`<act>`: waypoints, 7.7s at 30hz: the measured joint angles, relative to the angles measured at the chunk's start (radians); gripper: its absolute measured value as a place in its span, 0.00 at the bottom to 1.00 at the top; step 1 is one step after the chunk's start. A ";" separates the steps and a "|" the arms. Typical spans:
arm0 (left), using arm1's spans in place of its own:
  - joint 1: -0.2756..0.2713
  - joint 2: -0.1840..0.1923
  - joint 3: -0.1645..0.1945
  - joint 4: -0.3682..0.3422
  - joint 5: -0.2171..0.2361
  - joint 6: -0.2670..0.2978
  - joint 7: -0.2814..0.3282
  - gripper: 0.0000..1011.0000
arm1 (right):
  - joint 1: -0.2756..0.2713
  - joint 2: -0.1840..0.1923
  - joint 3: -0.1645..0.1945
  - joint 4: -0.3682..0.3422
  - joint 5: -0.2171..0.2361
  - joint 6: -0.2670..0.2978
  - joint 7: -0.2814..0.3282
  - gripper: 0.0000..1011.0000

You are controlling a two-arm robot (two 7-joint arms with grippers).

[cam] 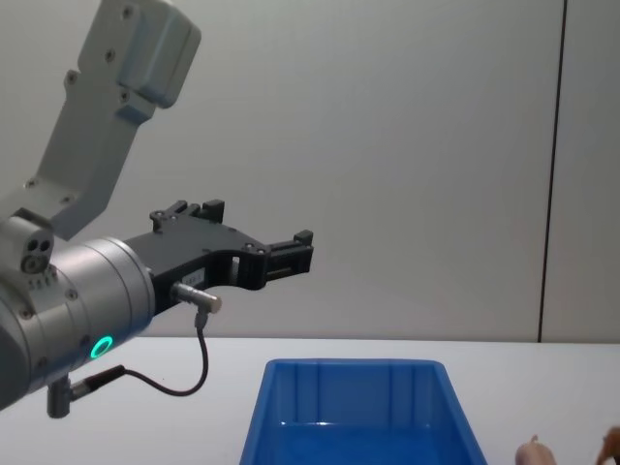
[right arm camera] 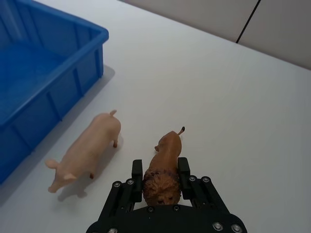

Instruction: Pick up the two dolls from the table and place them into the box.

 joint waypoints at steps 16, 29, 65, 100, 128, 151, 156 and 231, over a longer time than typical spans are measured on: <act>0.000 0.000 0.000 0.000 0.000 0.000 0.000 0.99 | 0.034 -0.020 0.001 -0.036 0.013 -0.124 0.010 0.41; 0.000 0.000 0.000 0.000 0.000 0.000 0.000 0.99 | 0.097 -0.071 -0.041 -0.041 -0.011 -0.192 0.110 0.41; 0.000 0.000 0.000 0.000 0.000 0.000 0.000 0.99 | 0.141 -0.165 -0.142 0.045 -0.068 -0.192 0.170 0.94; 0.000 0.000 0.000 0.000 0.000 0.000 0.000 0.99 | 0.010 -0.030 -0.054 -0.026 0.049 -0.149 0.065 0.99; 0.000 0.000 0.000 0.000 0.000 0.000 0.000 0.99 | 0.062 -0.064 -0.074 0.088 0.025 -0.039 0.066 0.99; 0.000 0.000 0.000 0.000 0.000 0.000 0.000 0.99 | 0.064 -0.072 -0.082 0.094 0.019 -0.017 0.056 0.37; 0.000 0.000 0.000 0.000 0.000 0.000 0.000 0.99 | 0.062 -0.072 -0.079 0.082 0.025 -0.041 0.043 0.36; 0.000 0.000 0.000 0.000 0.000 0.000 0.000 0.99 | 0.116 -0.067 -0.070 0.029 0.025 -0.203 0.112 0.99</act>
